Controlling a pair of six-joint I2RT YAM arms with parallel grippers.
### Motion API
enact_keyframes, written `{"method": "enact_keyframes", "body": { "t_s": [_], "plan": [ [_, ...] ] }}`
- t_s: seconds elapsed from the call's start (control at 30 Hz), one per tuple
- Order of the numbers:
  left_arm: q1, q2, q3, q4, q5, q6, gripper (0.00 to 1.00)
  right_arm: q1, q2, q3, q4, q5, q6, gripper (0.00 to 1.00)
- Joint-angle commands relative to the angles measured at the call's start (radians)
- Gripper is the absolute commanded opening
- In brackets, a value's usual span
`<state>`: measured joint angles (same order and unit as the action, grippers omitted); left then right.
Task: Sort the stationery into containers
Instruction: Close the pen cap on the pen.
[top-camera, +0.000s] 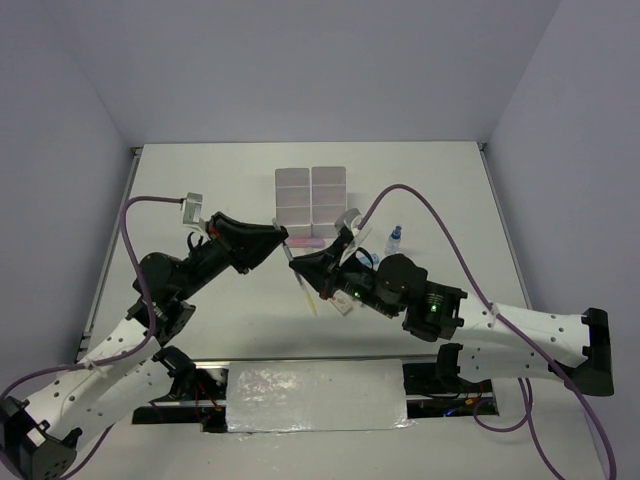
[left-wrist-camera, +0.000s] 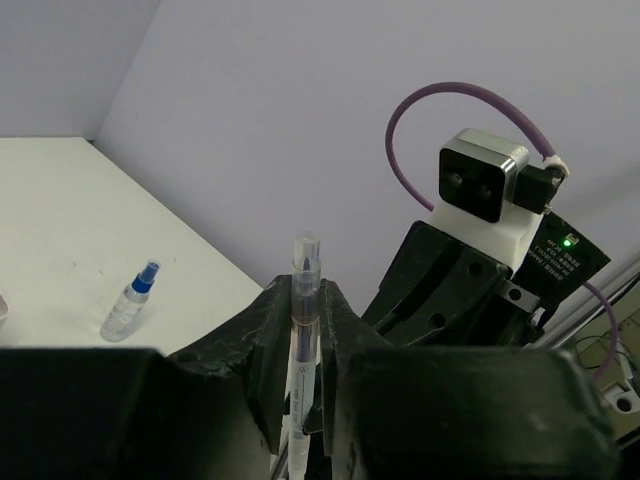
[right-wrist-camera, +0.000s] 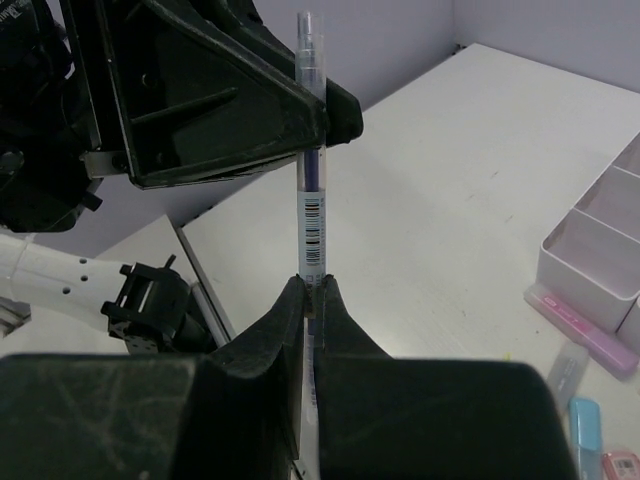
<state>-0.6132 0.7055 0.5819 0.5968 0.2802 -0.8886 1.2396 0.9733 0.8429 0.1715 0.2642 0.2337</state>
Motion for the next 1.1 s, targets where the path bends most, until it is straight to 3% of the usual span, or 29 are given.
{"method": "enact_keyframes", "body": {
  "t_s": [0.0,0.03,0.07,0.13,0.23,0.3,0.33,0.4,0.53,0.6,0.63,0.67,0.73,0.8,0.83,0.87,1.0,1.07],
  "plan": [
    [-0.005,0.020,0.026,0.084,0.083,0.033,0.26,0.008,-0.005,0.062,0.048,-0.013,-0.004,0.00],
    [-0.005,0.026,0.022,0.102,0.099,0.033,0.20,0.008,-0.002,0.068,0.048,-0.019,-0.004,0.00],
    [-0.005,0.038,0.021,0.113,0.129,0.033,0.06,0.008,-0.001,0.071,0.048,-0.023,-0.004,0.00],
    [-0.005,0.049,0.019,0.127,0.158,0.037,0.00,0.004,0.002,0.076,0.049,-0.039,-0.010,0.00],
    [-0.005,0.061,0.025,0.129,0.198,0.056,0.00,-0.006,0.007,0.085,0.042,-0.124,-0.030,0.02],
    [-0.005,0.068,0.035,0.132,0.224,0.066,0.00,-0.015,0.008,0.088,0.037,-0.180,-0.039,0.12],
    [-0.005,0.068,0.036,0.139,0.237,0.066,0.00,-0.025,0.007,0.081,0.039,-0.216,-0.042,0.25],
    [-0.005,0.072,0.041,0.178,0.267,0.065,0.00,-0.037,0.007,0.071,0.045,-0.246,-0.036,0.31],
    [-0.005,0.071,0.039,0.212,0.303,0.053,0.00,-0.057,-0.001,0.048,0.057,-0.260,-0.019,0.32],
    [-0.005,0.069,0.041,0.213,0.303,0.054,0.00,-0.057,-0.001,0.048,0.053,-0.260,-0.019,0.27],
    [-0.005,0.069,0.042,0.202,0.301,0.056,0.00,-0.058,-0.001,0.051,0.048,-0.257,-0.020,0.10],
    [-0.005,0.068,0.048,0.196,0.301,0.068,0.00,-0.060,-0.001,0.051,0.045,-0.253,-0.020,0.03],
    [-0.005,0.068,0.052,0.176,0.303,0.073,0.00,-0.058,-0.005,0.048,0.045,-0.255,-0.022,0.00],
    [-0.005,0.069,0.067,0.158,0.306,0.089,0.12,-0.057,-0.008,0.042,0.049,-0.260,-0.023,0.00],
    [-0.005,0.071,0.079,0.137,0.307,0.100,0.44,-0.058,-0.008,0.042,0.049,-0.260,-0.023,0.00],
    [-0.005,0.072,0.088,0.117,0.306,0.108,0.53,-0.057,-0.011,0.042,0.045,-0.260,-0.025,0.00],
    [-0.005,0.077,0.140,0.026,0.274,0.146,0.79,-0.057,-0.007,0.045,0.031,-0.255,-0.028,0.00],
    [-0.005,0.077,0.173,-0.024,0.234,0.165,0.82,-0.060,-0.004,0.047,0.025,-0.252,-0.030,0.00]
  ]
}}
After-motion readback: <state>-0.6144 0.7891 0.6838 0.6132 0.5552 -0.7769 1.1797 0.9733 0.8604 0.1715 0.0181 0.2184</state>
